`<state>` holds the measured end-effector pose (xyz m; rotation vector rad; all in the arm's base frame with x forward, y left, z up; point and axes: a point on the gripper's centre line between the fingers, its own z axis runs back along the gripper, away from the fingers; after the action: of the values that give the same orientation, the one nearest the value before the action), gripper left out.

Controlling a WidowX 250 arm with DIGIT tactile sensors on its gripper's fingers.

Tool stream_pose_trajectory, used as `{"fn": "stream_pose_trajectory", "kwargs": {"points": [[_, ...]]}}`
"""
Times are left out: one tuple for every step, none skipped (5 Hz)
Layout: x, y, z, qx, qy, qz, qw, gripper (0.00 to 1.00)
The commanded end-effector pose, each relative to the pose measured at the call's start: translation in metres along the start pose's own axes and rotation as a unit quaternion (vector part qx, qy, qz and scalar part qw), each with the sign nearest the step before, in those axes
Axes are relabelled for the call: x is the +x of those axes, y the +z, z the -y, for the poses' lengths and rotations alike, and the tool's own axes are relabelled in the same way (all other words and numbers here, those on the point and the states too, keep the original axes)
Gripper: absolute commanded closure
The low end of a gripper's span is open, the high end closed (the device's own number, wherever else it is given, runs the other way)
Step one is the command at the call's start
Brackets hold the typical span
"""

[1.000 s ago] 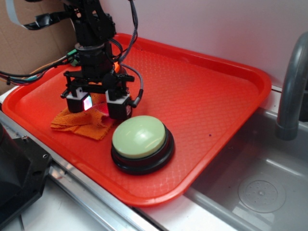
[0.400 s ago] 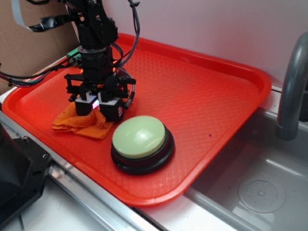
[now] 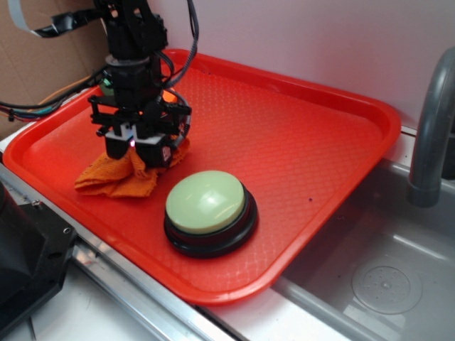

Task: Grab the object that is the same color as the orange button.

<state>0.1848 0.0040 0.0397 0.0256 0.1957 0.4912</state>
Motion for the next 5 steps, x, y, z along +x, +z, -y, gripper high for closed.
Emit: {"fn": "stream_pose_trajectory", "kwargs": {"points": [[0.008, 0.053, -0.033, 0.011, -0.086, 0.027, 0.996, 1.00], [0.012, 0.089, -0.038, 0.031, -0.157, 0.054, 0.986, 1.00], [0.014, 0.126, -0.028, 0.042, -0.197, 0.090, 0.975, 1.00], [0.016, 0.152, -0.017, 0.041, -0.231, 0.112, 0.966, 1.00], [0.018, 0.176, 0.002, 0.031, -0.264, 0.145, 0.953, 1.00]]}}
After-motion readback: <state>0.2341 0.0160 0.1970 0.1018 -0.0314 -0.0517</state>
